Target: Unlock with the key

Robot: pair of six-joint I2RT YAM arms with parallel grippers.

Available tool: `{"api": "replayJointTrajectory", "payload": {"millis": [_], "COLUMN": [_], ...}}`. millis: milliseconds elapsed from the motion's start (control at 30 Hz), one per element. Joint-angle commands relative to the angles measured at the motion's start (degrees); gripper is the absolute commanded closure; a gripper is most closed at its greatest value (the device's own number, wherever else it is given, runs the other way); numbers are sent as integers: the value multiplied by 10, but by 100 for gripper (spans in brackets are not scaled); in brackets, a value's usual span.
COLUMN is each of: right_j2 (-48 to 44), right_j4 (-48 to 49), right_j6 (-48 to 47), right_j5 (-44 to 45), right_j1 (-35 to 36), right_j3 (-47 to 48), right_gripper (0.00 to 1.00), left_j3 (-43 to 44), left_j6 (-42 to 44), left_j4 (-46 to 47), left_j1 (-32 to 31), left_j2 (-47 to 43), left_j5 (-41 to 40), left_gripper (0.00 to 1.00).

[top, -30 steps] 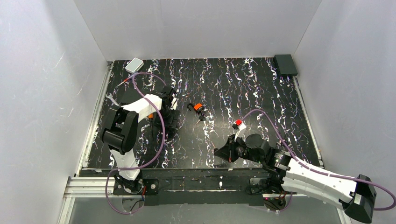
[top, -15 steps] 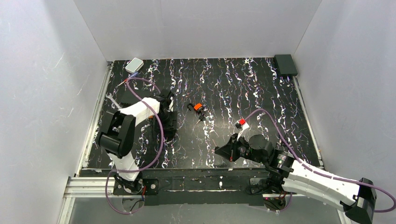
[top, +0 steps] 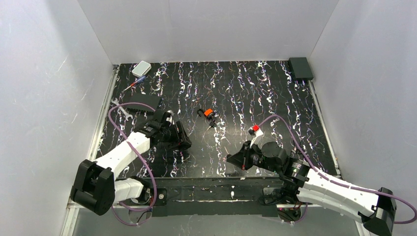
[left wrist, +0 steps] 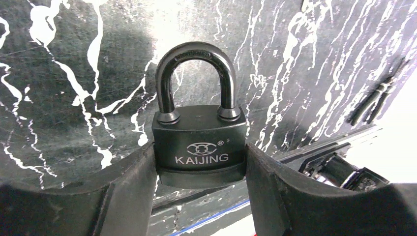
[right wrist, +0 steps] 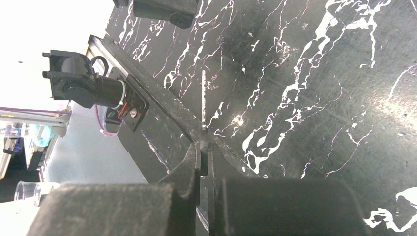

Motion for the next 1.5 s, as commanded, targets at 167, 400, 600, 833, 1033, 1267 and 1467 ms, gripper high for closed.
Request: {"api": "replayJointTrajectory", "payload": {"millis": [167,400,600,833,1033,1267,1467], "right_j2": [-5,-9,-7,-6,0,8,12], "right_j4": [49,55,55,58,61,65,68], "right_j6": [30,41,46,49,47,42,39], "right_j5": [-14,-18,-20,-20,-20,-21,-20], "right_j1": [0,-1,-1,-1,-1,-1,-1], "right_j3": [-17,-24,-27,-29,-31,-28,-25], "right_gripper": [99,99,99,99,99,99,99], "left_j3": [-51,-66,-66,-34,-27,-34,-24], "left_j6": [-55,-66,-69,-53,-44,-37,-25], "left_j4": [74,93,94,28,17,28,18], "left_j1": [0,0,-1,-2,-6,-9,-9], "left_j2": [-41,-32,-14,15,24,4,-35], "left_j5": [12,14,8,-68,-98,-100,-92], "left_gripper": [74,74,74,65,49,27,16]}}
